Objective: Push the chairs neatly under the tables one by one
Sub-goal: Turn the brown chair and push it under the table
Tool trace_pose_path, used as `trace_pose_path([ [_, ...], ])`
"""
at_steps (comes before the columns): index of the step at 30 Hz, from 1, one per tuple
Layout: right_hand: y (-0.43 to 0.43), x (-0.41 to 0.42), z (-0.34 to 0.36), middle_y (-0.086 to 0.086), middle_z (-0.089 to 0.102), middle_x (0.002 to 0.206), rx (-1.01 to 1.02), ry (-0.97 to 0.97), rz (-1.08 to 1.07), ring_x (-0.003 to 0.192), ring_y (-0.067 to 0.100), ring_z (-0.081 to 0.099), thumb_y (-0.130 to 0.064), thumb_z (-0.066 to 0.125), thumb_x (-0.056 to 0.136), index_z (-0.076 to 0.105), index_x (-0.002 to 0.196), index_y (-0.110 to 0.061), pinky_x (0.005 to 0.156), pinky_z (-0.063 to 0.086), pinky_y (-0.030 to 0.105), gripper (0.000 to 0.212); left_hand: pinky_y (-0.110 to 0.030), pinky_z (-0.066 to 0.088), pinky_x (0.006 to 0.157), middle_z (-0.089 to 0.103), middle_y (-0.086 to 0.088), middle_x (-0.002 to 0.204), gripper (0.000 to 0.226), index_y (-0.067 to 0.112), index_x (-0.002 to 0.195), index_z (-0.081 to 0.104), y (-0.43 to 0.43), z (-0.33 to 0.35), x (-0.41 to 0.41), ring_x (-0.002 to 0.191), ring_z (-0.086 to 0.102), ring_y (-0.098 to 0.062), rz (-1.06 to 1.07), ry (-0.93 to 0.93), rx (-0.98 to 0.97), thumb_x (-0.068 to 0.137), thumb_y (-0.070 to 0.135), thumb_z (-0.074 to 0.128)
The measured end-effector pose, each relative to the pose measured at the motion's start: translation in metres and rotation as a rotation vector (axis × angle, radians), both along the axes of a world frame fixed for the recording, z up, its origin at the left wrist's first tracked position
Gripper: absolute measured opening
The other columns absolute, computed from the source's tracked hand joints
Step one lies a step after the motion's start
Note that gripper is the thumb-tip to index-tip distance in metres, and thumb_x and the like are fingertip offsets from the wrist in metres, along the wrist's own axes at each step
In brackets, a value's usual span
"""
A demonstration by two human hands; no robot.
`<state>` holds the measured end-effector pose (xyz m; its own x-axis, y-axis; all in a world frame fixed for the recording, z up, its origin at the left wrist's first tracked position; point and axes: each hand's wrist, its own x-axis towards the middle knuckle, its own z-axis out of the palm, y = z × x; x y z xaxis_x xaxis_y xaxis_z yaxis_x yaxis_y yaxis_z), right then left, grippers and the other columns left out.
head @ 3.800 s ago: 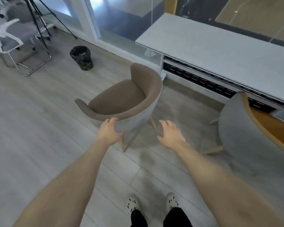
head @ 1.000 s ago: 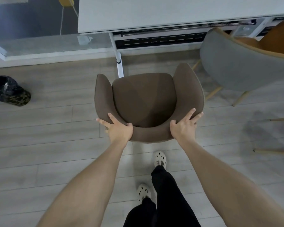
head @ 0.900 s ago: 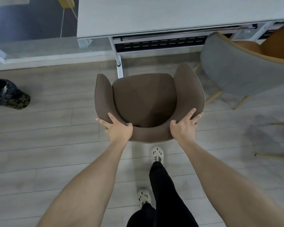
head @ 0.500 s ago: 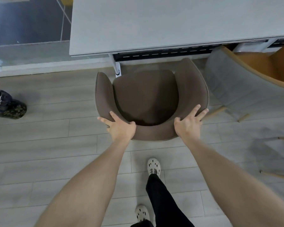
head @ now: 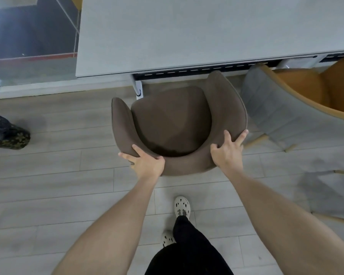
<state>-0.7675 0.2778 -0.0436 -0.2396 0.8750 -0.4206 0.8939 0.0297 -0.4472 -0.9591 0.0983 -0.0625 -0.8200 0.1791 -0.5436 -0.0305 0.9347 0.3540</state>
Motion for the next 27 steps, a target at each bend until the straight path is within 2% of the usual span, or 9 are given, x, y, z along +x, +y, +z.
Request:
trace_pose_path([
  [10,-0.075,0.052,-0.004,0.029,-0.029,0.172,-0.008,-0.042,-0.073,0.133,0.061,0.047,-0.038,0.046,0.103,0.024,0.17,-0.022,0.117,0.042,0.055,0.073,-0.045,0.047,0.103,-0.041,-0.019,0.169,0.107,0.026,0.172,-0.003,-0.047,0.005,0.017,0.137,0.045,-0.052,-0.142,-0.038,0.033,0.094,0.034,0.069],
  [13,-0.095,0.058,-0.001,0.023,-0.029,0.173,-0.023,0.003,-0.149,0.135,0.058,0.047,-0.044,0.052,0.101,0.008,0.172,-0.022,0.112,0.048,0.057,0.086,-0.045,0.046,0.114,-0.032,-0.014,0.174,0.114,0.03,0.172,-0.005,-0.054,0.013,0.009,0.145,0.044,-0.047,-0.123,-0.053,0.129,0.092,0.033,0.076],
  [15,-0.095,0.056,0.004,0.017,-0.023,0.177,-0.029,0.063,-0.24,0.136,0.056,0.049,-0.047,0.062,0.099,-0.006,0.172,-0.02,0.109,0.05,0.057,0.103,-0.042,0.047,0.114,-0.012,-0.018,0.177,0.124,0.032,0.171,-0.01,-0.049,0.017,0.002,0.141,0.052,-0.044,-0.036,-0.087,0.194,0.087,0.032,0.082],
  [17,-0.081,0.056,0.003,0.016,-0.009,0.18,-0.055,0.127,-0.399,0.135,0.05,0.053,-0.046,0.07,0.098,-0.012,0.171,-0.015,0.105,0.052,0.05,0.115,-0.044,0.058,0.103,0.025,-0.022,0.167,0.134,0.034,0.17,-0.016,-0.04,0.026,0.0,0.125,0.061,-0.045,0.065,-0.139,0.23,0.081,0.035,0.084],
  [19,-0.063,0.058,0.007,0.019,0.023,0.173,-0.144,0.167,-0.595,0.126,0.045,0.06,-0.049,0.073,0.096,-0.001,0.17,-0.011,0.099,0.056,0.045,0.112,-0.045,0.067,0.071,0.051,-0.016,0.142,0.131,0.036,0.168,-0.021,-0.035,0.034,0.002,0.094,0.065,-0.037,0.134,-0.191,0.243,0.084,0.035,0.08],
  [21,-0.055,0.063,0.006,0.015,0.052,0.146,-0.23,0.148,-0.651,0.112,0.04,0.065,-0.049,0.07,0.099,0.016,0.162,-0.008,0.087,0.06,0.045,0.093,-0.033,0.054,0.048,0.06,-0.019,0.135,0.121,0.032,0.168,-0.022,-0.035,0.037,0.003,0.074,0.057,-0.029,0.132,-0.183,0.195,0.094,0.031,0.074],
  [23,-0.051,0.063,0.0,0.016,0.059,0.137,-0.208,0.099,-0.647,0.115,0.041,0.065,-0.045,0.065,0.101,0.024,0.157,-0.004,0.087,0.055,0.046,0.081,-0.022,0.038,0.041,0.061,-0.022,0.142,0.115,0.026,0.169,-0.023,-0.035,0.037,0.003,0.064,0.051,-0.021,0.082,-0.154,0.16,0.1,0.03,0.068],
  [25,-0.047,0.059,-0.005,0.021,0.062,0.141,-0.168,0.059,-0.648,0.123,0.045,0.064,-0.044,0.065,0.099,0.027,0.155,-0.002,0.1,0.056,0.053,0.079,-0.02,0.036,0.043,0.061,-0.023,0.143,0.114,0.023,0.168,-0.025,-0.031,0.032,-0.001,0.062,0.049,-0.018,0.055,-0.137,0.15,0.1,0.029,0.067],
  [27,-0.04,0.051,-0.007,0.023,0.061,0.141,-0.162,0.053,-0.643,0.125,0.045,0.063,-0.041,0.065,0.1,0.028,0.154,0.0,0.101,0.056,0.051,0.077,-0.024,0.039,0.047,0.06,-0.024,0.142,0.114,0.022,0.168,-0.024,-0.024,0.028,-0.01,0.07,0.054,-0.025,0.057,-0.114,0.149,0.099,0.027,0.067],
])
